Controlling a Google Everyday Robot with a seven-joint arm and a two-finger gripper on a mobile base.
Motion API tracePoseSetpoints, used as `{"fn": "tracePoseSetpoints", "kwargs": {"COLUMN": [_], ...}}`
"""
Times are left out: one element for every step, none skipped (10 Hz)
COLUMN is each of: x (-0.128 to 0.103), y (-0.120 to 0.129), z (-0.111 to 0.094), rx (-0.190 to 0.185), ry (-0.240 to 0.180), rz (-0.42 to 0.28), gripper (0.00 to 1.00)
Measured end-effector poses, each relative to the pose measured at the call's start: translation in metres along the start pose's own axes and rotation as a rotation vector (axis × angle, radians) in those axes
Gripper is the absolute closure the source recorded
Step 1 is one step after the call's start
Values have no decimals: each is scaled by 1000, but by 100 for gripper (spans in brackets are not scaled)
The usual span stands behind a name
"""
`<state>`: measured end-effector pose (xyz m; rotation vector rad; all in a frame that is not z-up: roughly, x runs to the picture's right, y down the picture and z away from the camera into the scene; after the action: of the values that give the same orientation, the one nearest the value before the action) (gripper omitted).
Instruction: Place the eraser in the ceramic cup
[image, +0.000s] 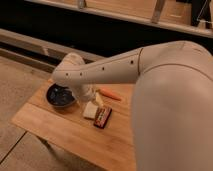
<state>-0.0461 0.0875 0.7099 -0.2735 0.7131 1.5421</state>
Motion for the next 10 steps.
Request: {"fn": "tracePoseSetpoints", "kwargs": {"x": [-2,-5,-11,-17,-23,-25,-30,-33,-30,-25], "y": [-13,-21,-29,-40,-54,-60,-66,-67,-59,-47], "z": [2,3,1,-1,-2,-2,-1,6,17,25], "rx": [0,-4,-14,-16,-24,-41,-82,-148,-218,-278], "ry": [10,12,11,7,9,14,17,30,57,79], "rz": [49,86,124,157,201,229,270,313,337,342], "gripper": [35,35,35,35,35,35,35,35,35,35]}}
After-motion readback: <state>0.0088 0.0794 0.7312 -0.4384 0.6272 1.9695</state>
